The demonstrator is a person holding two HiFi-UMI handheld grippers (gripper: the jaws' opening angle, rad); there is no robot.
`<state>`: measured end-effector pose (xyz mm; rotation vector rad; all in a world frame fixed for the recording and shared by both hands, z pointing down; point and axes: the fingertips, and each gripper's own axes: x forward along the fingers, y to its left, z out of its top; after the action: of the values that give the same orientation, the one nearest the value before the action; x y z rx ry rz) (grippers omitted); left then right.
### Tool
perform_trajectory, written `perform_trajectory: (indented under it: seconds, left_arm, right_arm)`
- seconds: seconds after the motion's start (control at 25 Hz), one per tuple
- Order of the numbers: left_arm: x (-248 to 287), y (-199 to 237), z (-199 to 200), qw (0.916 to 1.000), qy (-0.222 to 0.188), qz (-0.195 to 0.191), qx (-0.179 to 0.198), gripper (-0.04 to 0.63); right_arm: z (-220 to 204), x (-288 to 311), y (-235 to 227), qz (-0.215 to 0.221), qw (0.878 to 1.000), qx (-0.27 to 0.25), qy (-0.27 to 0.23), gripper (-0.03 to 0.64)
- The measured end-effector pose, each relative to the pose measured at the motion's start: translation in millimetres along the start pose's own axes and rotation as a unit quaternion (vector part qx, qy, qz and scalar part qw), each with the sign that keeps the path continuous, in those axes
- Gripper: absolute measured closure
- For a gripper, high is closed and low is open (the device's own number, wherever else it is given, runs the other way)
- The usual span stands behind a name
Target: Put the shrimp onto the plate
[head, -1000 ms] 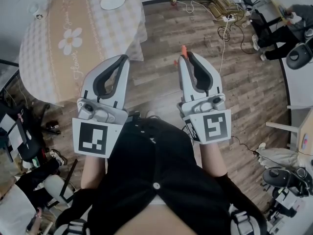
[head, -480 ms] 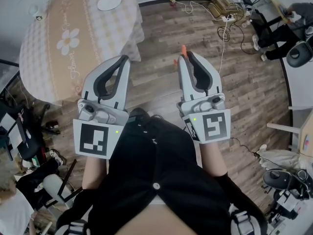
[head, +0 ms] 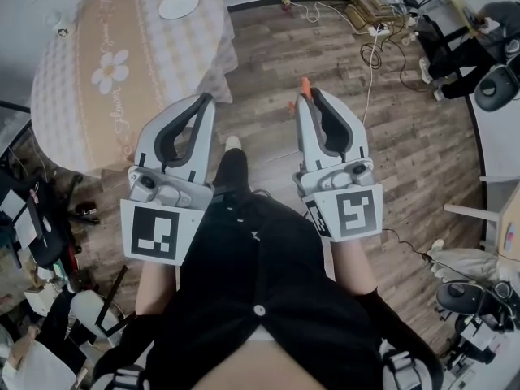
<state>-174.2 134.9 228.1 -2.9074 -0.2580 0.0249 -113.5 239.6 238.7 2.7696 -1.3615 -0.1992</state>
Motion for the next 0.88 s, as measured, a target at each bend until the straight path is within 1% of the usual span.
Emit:
perform_trajectory:
  seconds: [0.2,0.56,0.72,0.88]
  left_arm:
    - [15.8,4.6,-4.3,0.9999,-0.002,-0.012,0.001,0.592]
    - [59.2,19.3,-5.5,0.9993,-0.012,-0.037,-0.001,0.592]
    - [78.9,31.6,-6.3,0.999,-0.013,-0.043,0.001,0.592]
    - [96.5,52.9,-11.5,0.9991,-0.011,-0.042,-0.004,0.592]
  right_arm:
    - [-3.7,7.3,-7.0,-0.009,1.0,-0.003,0.0,0.572]
    - [-12.1,37.1,-33.2,-0.027,1.0,-0.002,0.009,0.572]
    - [-15.1,59.4,-44.5,-0.03,0.999,-0.001,0.011,0.572]
    - [-17.6,87.8,-49.2,-0.026,1.0,0.004,0.012,0.572]
